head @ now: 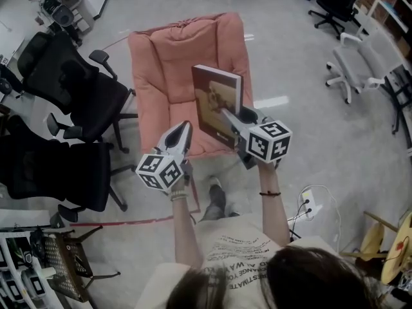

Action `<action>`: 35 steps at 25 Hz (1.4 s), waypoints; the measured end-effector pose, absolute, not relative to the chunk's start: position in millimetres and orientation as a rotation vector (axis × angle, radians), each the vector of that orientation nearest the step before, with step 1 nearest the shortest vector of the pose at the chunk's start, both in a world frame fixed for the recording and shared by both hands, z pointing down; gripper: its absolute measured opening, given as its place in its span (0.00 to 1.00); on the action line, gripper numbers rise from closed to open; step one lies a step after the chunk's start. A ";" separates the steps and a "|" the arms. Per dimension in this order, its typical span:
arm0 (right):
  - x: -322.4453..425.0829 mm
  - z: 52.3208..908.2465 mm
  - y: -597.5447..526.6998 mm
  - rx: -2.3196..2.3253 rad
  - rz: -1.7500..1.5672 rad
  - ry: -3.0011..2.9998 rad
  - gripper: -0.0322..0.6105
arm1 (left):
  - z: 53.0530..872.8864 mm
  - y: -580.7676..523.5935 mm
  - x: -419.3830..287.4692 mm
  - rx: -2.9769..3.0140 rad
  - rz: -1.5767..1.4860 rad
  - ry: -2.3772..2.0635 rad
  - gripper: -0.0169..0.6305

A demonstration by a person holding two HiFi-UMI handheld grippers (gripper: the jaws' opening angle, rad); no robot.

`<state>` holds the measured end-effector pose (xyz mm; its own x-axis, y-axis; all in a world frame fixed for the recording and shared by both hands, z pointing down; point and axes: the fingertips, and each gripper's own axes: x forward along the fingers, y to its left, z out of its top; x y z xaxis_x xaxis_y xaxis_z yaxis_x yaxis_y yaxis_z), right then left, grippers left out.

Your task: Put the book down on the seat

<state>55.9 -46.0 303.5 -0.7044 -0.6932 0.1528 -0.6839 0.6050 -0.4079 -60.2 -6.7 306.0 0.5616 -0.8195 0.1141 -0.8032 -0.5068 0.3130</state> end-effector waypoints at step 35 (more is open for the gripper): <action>-31.7 396.7 -214.5 -1.190 -1.046 2.855 0.28 | 400.3 -172.6 -121.2 2.265 0.014 -1.210 0.01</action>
